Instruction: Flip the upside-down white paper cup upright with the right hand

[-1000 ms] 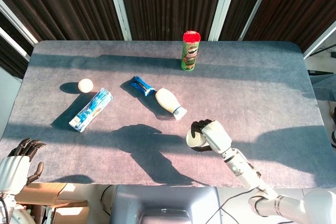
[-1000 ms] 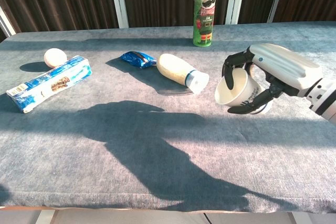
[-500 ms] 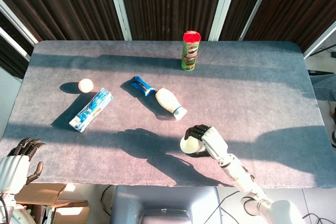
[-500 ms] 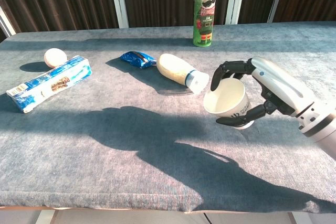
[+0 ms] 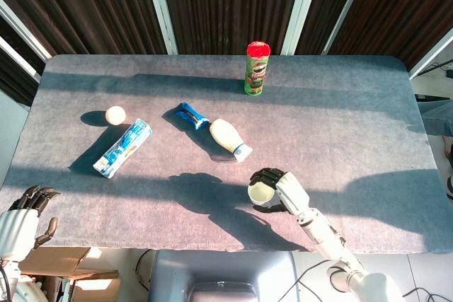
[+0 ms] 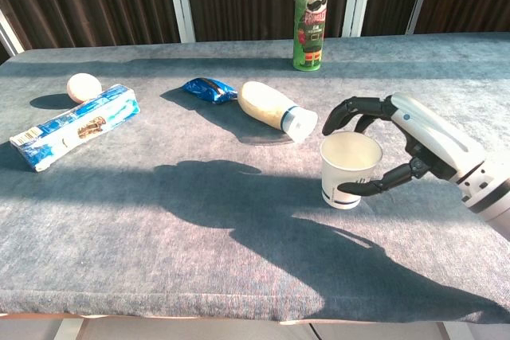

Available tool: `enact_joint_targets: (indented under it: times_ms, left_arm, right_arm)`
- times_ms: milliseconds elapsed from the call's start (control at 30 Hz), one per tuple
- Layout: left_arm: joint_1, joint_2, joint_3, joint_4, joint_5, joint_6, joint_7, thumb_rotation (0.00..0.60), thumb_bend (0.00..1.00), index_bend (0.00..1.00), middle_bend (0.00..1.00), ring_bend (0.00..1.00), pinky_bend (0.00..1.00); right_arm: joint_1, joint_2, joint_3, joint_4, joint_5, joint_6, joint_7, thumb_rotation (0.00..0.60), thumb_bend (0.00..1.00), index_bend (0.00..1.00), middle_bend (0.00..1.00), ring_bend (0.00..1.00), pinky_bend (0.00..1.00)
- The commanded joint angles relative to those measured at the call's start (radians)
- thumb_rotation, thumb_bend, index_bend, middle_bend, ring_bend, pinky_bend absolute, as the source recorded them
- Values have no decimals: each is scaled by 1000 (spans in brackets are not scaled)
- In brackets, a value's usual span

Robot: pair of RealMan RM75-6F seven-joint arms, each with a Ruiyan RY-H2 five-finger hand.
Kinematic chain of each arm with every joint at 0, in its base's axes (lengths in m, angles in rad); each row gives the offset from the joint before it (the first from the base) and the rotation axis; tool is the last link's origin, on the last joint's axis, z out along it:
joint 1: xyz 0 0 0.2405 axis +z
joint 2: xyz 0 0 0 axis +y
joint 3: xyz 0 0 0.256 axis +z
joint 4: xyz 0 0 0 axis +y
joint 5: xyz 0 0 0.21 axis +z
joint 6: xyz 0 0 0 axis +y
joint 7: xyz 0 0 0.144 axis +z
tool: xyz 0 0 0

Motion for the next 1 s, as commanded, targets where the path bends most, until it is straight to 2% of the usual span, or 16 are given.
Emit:
enact_joint_targets:
  times_ms: [33, 267, 433, 567, 700, 800, 900, 1000]
  left_arm:
    - [0, -1, 0, -1, 0, -1, 2, 600, 444, 287, 191, 118, 300]
    - [-1, -1, 1, -2, -2, -3, 5, 600, 443, 287, 191, 118, 299]
    - [0, 1, 1, -5, -4, -3, 4, 600, 444, 287, 191, 119, 299]
    - [0, 3, 2, -6, -3, -5, 3, 600, 444, 287, 191, 120, 300]
    - [-2, 4, 2, -7, -7, -11, 4, 600, 443, 287, 191, 122, 301]
    - [-2, 6, 3, -10, -11, -13, 5, 600, 443, 287, 192, 123, 301]
    - [-2, 6, 2, -13, -13, -14, 11, 600, 443, 287, 192, 124, 302]
    - [-1, 7, 2, -15, -14, -13, 14, 600, 443, 287, 192, 125, 301]
  right_arm:
    - [-2, 12, 2, -14, 6, 10, 3, 600, 213, 517, 450, 348, 531]
    - [-4, 70, 8, -110, 11, 60, 21, 600, 212, 459, 370, 264, 449]
    - [-10, 188, 10, -295, -4, 115, -85, 600, 212, 381, 293, 186, 362]
    - [-26, 336, 14, -518, -8, 114, -319, 600, 212, 292, 255, 146, 331]
    - [-71, 518, 22, -802, 39, 54, -714, 600, 212, 212, 229, 121, 327]
    - [-112, 628, 19, -981, 96, 3, -960, 600, 212, 177, 225, 120, 309]
    - [-144, 699, 12, -1083, 147, -36, -1100, 600, 212, 166, 220, 107, 256]
    - [-168, 746, 7, -1146, 195, -74, -1154, 600, 213, 155, 200, 82, 215]
